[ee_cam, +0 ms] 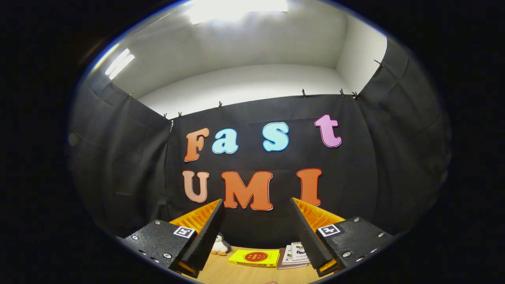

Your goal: Open the storage box then place both shoes into the box .Put the left shoe in first, then the right shoe, with the right side of both shoes facing outward in a uniform manner.

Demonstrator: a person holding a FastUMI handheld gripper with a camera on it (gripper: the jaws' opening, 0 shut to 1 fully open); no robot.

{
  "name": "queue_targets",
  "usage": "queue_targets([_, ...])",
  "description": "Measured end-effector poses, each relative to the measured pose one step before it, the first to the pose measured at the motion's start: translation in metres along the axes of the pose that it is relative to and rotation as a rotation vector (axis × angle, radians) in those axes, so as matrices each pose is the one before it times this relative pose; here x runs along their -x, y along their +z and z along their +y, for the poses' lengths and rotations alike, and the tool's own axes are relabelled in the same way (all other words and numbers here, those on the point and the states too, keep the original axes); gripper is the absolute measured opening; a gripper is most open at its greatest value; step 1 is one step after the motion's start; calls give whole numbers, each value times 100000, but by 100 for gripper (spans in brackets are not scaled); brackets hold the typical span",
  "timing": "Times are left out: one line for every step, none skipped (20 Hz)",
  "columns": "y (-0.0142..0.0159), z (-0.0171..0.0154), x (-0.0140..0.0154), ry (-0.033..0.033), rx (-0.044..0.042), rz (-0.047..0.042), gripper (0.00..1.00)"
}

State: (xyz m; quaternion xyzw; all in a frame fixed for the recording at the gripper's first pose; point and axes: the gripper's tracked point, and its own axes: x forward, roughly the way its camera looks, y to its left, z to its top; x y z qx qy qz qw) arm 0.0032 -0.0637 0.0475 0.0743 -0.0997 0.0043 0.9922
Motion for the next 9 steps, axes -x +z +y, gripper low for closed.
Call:
queue_targets([262,1,-93,-114,678,-826,97])
queue_targets([187,152,-180,89,783,-787,97])
queue_targets([69,173,-194,-69,584,-357,97])
queue_targets([-47,65,-134,-144,267,316,97])
queue_targets([-21,184,-35,73,170,-178,97])
queue_targets([104,33,-92,-254,12,-60,97])
queue_targets([133,46,11,-25,-152,-103,97])
queue_targets([129,28,36,-93,-259,-179,97])
queue_targets([127,119,61,143,-27,-321,97])
